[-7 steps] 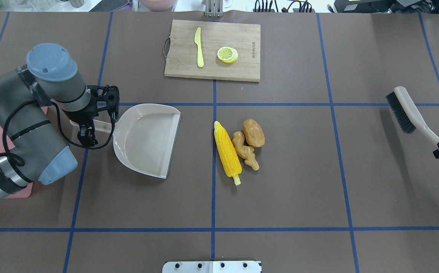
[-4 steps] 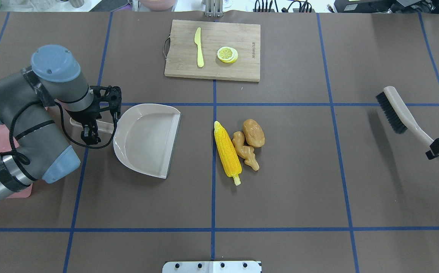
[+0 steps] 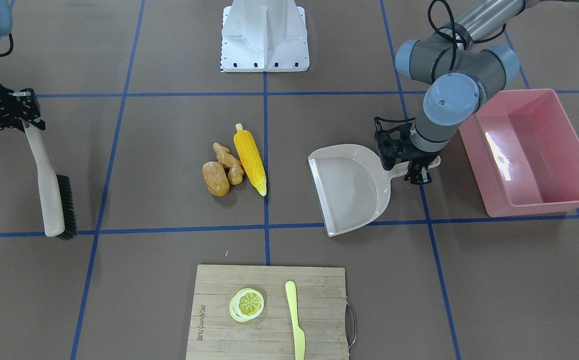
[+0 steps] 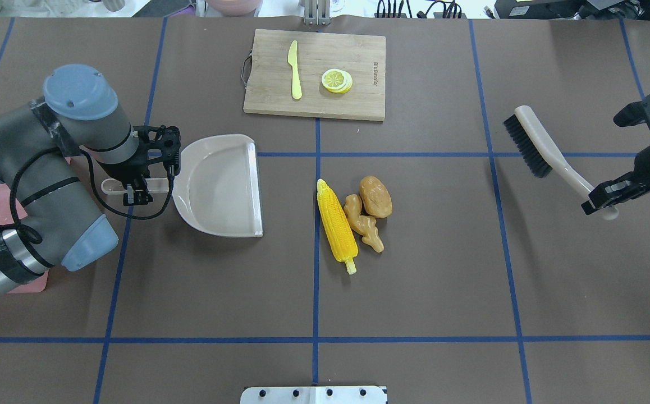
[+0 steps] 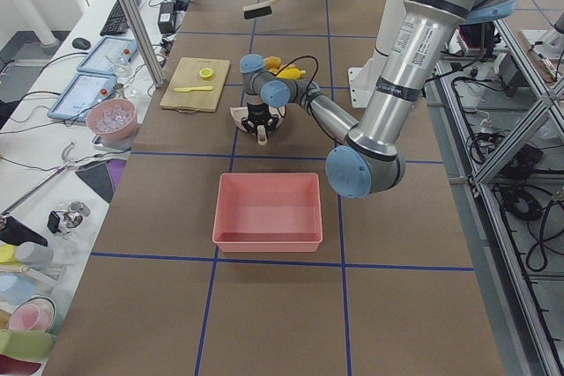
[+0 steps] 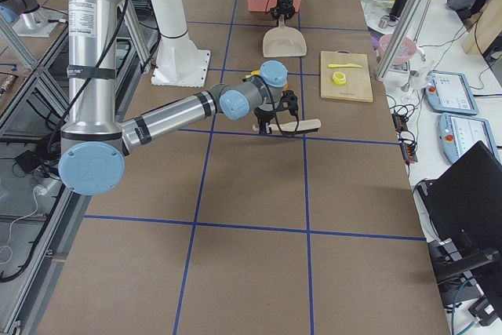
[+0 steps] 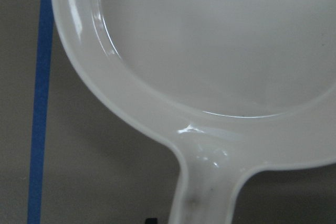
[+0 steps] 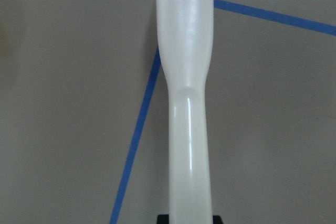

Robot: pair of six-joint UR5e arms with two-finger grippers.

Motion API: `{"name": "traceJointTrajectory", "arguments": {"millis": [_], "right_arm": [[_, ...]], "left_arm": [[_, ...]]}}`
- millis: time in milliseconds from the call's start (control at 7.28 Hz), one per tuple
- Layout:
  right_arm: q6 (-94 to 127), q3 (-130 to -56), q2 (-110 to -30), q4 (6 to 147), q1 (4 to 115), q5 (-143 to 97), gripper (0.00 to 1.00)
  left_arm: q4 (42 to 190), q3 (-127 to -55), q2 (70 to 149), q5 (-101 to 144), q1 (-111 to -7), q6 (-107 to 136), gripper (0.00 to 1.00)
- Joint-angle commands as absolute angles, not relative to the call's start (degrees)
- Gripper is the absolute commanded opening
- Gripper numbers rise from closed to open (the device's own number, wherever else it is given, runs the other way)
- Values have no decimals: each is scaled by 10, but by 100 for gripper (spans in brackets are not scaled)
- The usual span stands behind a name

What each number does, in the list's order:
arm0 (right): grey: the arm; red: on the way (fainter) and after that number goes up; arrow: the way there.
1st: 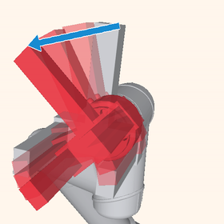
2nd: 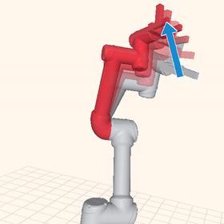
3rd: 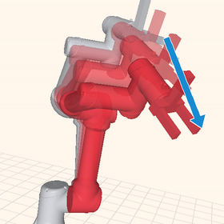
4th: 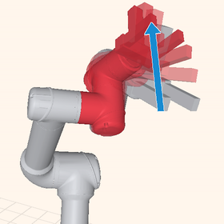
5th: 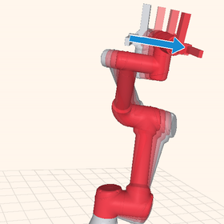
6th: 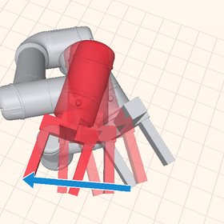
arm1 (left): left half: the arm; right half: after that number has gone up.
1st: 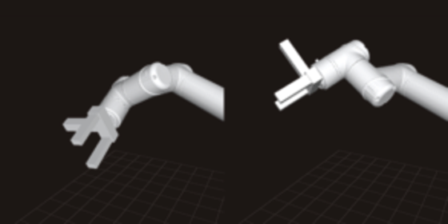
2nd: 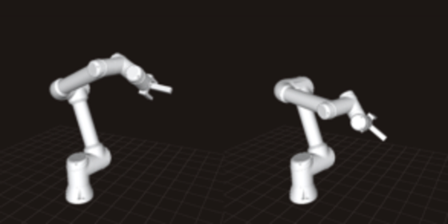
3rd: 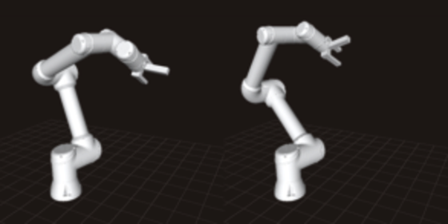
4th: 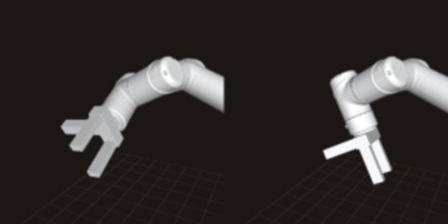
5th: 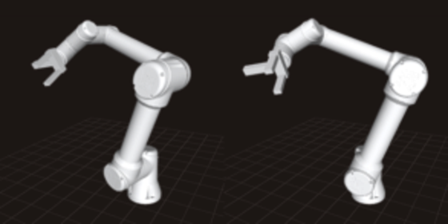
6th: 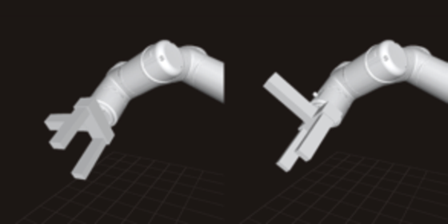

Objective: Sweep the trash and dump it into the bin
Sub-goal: 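Lift the brush with the right gripper while the left drags the dustpan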

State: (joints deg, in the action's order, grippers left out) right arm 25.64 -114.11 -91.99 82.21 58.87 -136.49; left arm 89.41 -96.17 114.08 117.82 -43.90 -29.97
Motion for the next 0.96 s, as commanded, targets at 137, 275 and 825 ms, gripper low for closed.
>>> {"name": "traceJointTrajectory", "arguments": {"millis": [137, 275, 825], "right_arm": [[257, -1124, -881, 822, 570, -1367, 0], [257, -1128, -880, 820, 576, -1369, 0], [251, -1128, -885, 816, 575, -1370, 0]], "left_arm": [[883, -977, 1149, 1179, -443, -308, 0], [877, -974, 1165, 1178, -442, -342, 0], [804, -955, 1238, 1172, -439, -353, 0]]}}
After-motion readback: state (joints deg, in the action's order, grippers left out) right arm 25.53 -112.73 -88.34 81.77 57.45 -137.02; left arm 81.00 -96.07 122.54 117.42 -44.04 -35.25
